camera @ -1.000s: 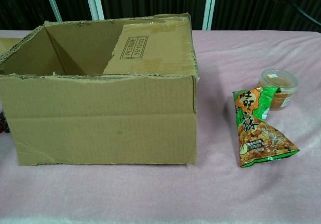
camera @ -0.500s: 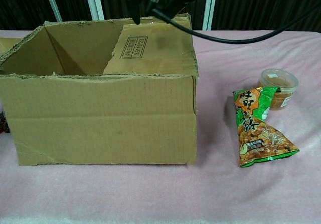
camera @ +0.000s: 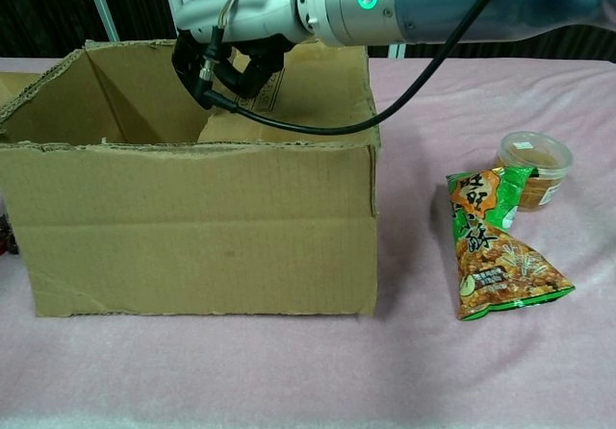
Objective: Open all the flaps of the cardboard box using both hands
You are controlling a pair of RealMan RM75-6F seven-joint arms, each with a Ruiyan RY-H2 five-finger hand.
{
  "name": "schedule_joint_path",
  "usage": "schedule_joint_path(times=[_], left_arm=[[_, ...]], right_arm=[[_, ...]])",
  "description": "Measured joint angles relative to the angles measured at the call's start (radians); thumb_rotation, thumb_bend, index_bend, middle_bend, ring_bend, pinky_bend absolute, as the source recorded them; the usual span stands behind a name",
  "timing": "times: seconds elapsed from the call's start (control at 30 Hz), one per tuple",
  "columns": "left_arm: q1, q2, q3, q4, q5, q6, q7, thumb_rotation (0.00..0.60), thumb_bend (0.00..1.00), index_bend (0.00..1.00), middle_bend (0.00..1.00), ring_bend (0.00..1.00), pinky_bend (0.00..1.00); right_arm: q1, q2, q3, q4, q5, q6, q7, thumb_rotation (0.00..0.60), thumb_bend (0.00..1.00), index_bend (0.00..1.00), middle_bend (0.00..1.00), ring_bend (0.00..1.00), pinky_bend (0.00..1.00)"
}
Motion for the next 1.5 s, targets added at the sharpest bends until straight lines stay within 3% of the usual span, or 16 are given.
schedule_joint_path(times=[0.6,0.83,1.07,1.5], left_arm=[[0.002,0.009,-0.02,-0.001,-0.012,-0.028,-0.048,0.6,0.15,0.0,0.0,0.0,0.0],[0.002,0.01,-0.019,0.001,0.0,-0.03,-0.052,0.6,0.15,0.0,0.0,0.0,0.0],[0.003,0.009,-0.02,-0.001,0.004,-0.03,-0.056,0.6,0.15,0.0,0.0,0.0,0.0],[0.006,0.01,-0.02,-0.007,0.015,-0.026,-0.058,0.6,0.15,0.0,0.0,0.0,0.0]], right_arm=[[0.113,-0.097,-0.056,0.163,0.028,-0.038,-0.011,0.6,0.95,0.46,0.34,0.24,0.25],[0.14,-0.096,-0.109,0.19,-0.014,-0.041,-0.088,0.6,0.94,0.51,0.35,0.24,0.25],[0.15,-0.073,-0.127,0.164,-0.032,0.0,-0.152,0.6,0.68,0.49,0.32,0.22,0.25],[0.174,0.047,-0.132,0.005,0.031,0.051,-0.325,0.6,0.65,0.48,0.3,0.22,0.25]])
